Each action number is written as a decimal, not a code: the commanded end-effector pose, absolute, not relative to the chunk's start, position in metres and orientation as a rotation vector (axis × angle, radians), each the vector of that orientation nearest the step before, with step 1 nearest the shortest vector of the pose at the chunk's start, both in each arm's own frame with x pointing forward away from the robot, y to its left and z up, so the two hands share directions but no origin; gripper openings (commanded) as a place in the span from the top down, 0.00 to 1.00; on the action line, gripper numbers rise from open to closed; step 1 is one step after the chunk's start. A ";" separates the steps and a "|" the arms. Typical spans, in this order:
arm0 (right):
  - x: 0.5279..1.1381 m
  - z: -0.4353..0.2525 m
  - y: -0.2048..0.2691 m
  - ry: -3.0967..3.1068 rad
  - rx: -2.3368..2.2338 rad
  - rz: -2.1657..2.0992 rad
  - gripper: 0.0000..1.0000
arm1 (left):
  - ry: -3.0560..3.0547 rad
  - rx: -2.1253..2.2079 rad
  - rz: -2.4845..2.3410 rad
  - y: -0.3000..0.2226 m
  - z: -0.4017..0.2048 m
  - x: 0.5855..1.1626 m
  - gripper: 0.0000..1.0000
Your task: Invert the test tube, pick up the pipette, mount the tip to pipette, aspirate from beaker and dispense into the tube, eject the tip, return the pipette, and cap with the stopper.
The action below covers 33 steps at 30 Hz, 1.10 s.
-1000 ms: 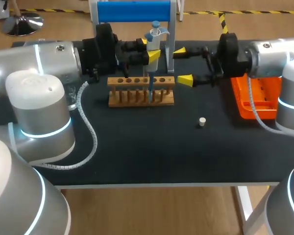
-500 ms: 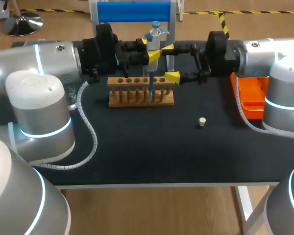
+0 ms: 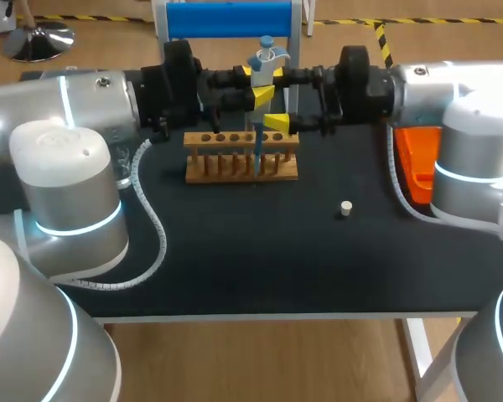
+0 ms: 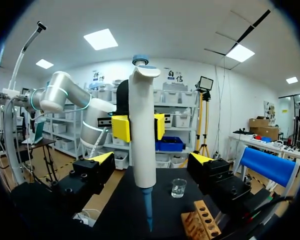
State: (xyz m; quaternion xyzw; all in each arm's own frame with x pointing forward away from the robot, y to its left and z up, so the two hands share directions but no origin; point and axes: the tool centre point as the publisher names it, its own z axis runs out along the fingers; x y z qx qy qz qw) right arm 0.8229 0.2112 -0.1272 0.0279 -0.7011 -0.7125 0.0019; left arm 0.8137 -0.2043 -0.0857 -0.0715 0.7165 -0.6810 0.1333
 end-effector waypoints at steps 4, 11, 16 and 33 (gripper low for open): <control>0.824 -0.127 0.221 -2.195 0.089 -2.236 0.15 | 2.074 -0.207 -1.978 -0.204 -0.086 0.813 1.00; 0.821 -0.125 0.227 -2.192 0.108 -2.226 0.24 | 2.074 -0.207 -1.978 -0.204 -0.086 0.813 1.00; 0.821 -0.123 0.231 -2.193 0.118 -2.221 0.27 | 2.074 -0.207 -1.978 -0.204 -0.086 0.813 1.00; 0.818 -0.123 0.239 -2.184 0.128 -2.224 0.42 | 2.074 -0.207 -1.978 -0.204 -0.086 0.813 1.00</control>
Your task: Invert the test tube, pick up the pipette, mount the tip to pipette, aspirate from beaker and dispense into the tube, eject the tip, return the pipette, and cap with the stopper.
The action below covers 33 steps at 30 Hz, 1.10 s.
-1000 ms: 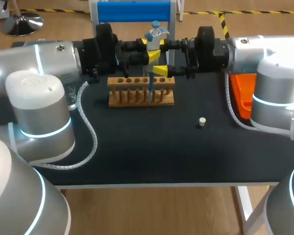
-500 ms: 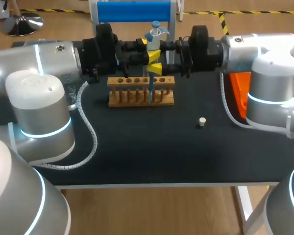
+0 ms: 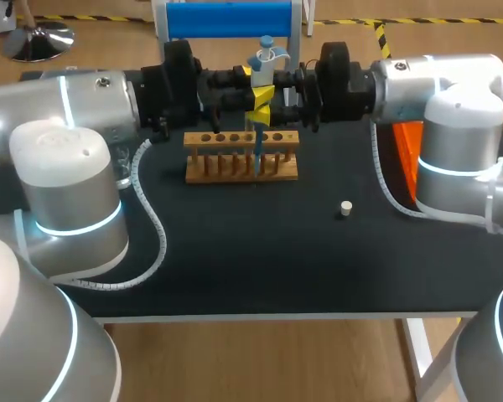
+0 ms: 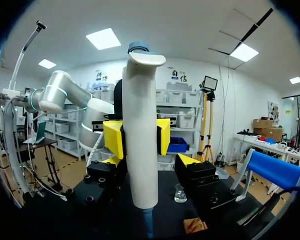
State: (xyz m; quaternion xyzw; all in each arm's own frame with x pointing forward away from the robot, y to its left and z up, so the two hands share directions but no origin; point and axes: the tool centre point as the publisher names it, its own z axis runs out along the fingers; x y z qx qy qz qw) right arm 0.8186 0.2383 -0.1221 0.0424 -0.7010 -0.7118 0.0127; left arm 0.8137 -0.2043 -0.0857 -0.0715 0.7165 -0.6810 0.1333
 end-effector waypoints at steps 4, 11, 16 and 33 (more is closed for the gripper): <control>0.816 -0.123 0.239 -2.179 0.126 -2.229 0.45 | 2.074 -0.207 -1.978 -0.204 -0.086 0.813 1.00; 0.815 -0.122 0.240 -2.176 0.134 -2.232 0.50 | 2.074 -0.207 -1.978 -0.204 -0.086 0.813 1.00; 0.814 -0.123 0.241 -2.177 0.132 -2.231 0.54 | 2.074 -0.207 -1.978 -0.204 -0.086 0.813 1.00; 0.808 -0.121 0.236 -2.159 0.151 -2.235 0.75 | 2.074 -0.207 -1.978 -0.204 -0.086 0.813 1.00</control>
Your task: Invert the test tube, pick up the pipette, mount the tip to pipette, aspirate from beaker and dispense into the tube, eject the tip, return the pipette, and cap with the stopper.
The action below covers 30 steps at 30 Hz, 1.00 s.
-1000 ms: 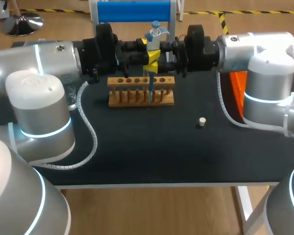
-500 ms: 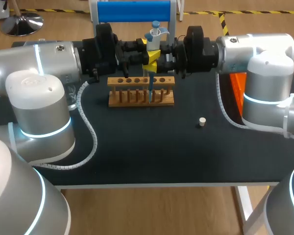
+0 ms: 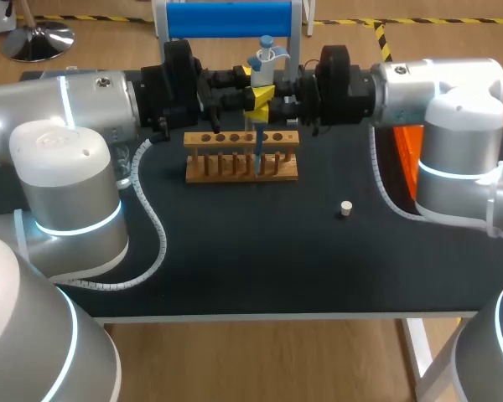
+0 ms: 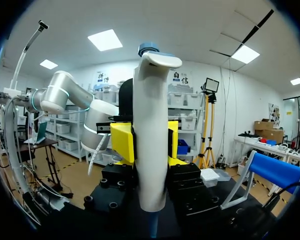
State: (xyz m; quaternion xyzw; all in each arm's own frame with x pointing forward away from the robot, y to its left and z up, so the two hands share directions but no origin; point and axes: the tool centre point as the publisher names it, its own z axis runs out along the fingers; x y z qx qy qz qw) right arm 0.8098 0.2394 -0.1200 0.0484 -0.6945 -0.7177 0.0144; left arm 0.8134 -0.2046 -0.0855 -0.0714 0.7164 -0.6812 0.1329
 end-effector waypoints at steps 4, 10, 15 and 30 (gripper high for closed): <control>0.808 -0.121 0.236 -2.155 0.151 -2.234 0.98 | 2.074 -0.207 -1.978 -0.204 -0.086 0.813 1.00; 0.807 -0.121 0.235 -2.149 0.157 -2.236 1.00 | 2.074 -0.207 -1.978 -0.204 -0.086 0.813 1.00; 0.807 -0.121 0.235 -2.145 0.160 -2.232 1.00 | 2.074 -0.207 -1.978 -0.204 -0.086 0.813 0.00; 0.814 -0.125 0.211 -2.137 0.181 -2.211 1.00 | 2.074 -0.207 -1.978 -0.204 -0.086 0.813 0.00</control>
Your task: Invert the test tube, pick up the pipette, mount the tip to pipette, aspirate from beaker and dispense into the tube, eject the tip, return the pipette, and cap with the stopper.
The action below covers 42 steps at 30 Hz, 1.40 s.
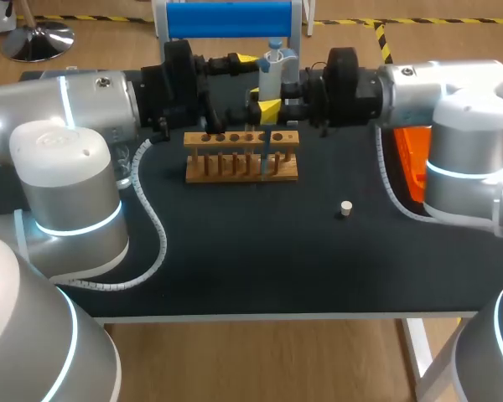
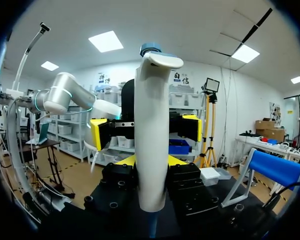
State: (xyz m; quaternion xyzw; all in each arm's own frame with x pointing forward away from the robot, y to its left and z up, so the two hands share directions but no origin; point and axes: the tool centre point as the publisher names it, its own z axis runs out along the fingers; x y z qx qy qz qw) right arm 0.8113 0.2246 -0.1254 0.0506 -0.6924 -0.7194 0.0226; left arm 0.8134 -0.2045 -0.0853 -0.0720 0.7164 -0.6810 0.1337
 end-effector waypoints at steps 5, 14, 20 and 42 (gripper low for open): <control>0.819 -0.127 0.197 -2.110 0.232 -2.172 1.00 | 2.074 -0.207 -1.978 -0.204 -0.086 0.813 0.00; 0.830 -0.127 0.170 -2.071 0.314 -2.112 1.00 | 2.074 -0.207 -1.978 -0.204 -0.086 0.813 0.00; 0.836 -0.127 0.148 -2.064 0.347 -2.096 1.00 | 2.074 -0.207 -1.978 -0.204 -0.086 0.813 0.00; 0.840 -0.125 0.131 -2.024 0.351 -2.108 1.00 | 2.074 -0.207 -1.978 -0.204 -0.086 0.813 0.00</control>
